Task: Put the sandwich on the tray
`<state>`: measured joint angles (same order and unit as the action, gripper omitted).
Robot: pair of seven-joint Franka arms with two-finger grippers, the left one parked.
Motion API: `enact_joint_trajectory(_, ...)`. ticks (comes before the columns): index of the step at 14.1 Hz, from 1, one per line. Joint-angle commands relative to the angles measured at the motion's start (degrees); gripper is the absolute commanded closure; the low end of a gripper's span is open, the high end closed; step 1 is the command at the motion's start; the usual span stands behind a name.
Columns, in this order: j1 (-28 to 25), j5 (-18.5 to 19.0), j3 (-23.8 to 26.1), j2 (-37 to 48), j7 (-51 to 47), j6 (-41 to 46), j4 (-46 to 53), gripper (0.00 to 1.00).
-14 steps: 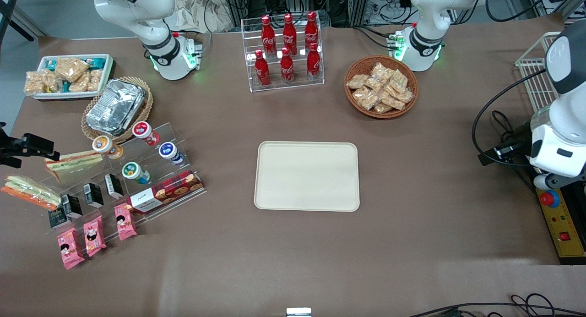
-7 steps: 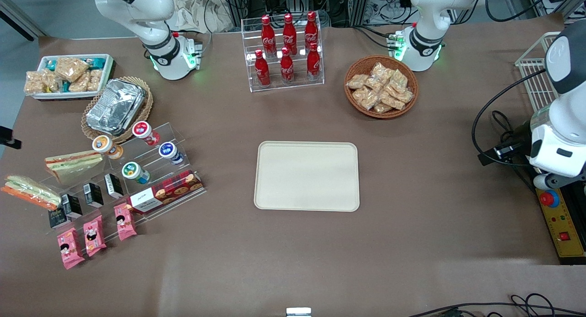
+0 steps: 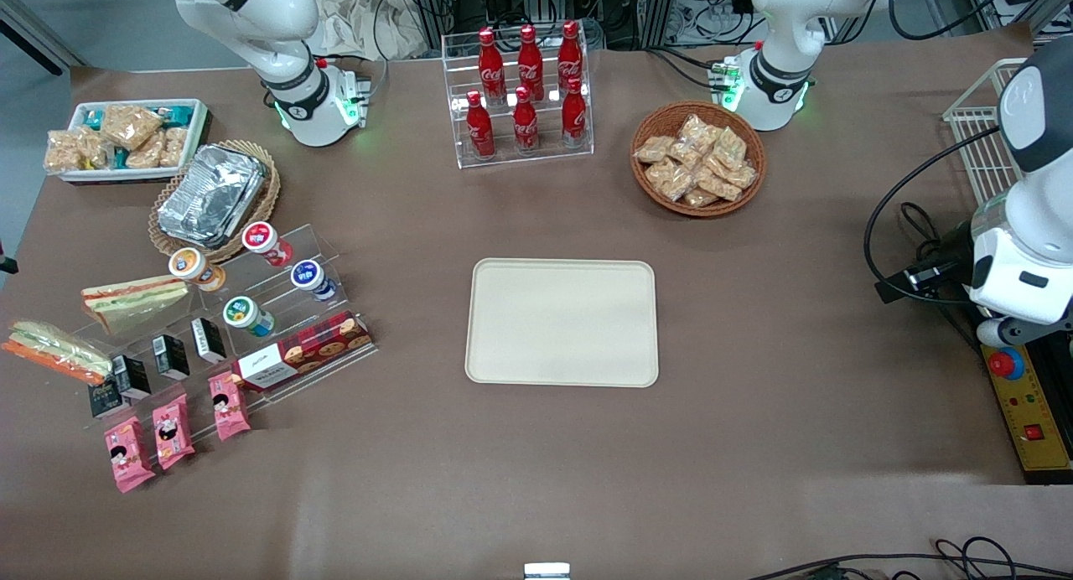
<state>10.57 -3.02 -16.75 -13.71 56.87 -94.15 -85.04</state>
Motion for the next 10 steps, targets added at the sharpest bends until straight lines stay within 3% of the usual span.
enact_joint_trajectory(1, 1.73, 0.39, 0.14, -3.33, 10.33, -2.78, 0.14, 0.00)
enact_joint_trajectory(5, 3.31, 0.03, 0.14, -7.90, 25.36, -9.98, 0.40, 0.01)
enact_joint_trajectory(10, 2.96, 0.65, 0.31, -10.63, 27.94, -11.85, 0.76, 0.01)
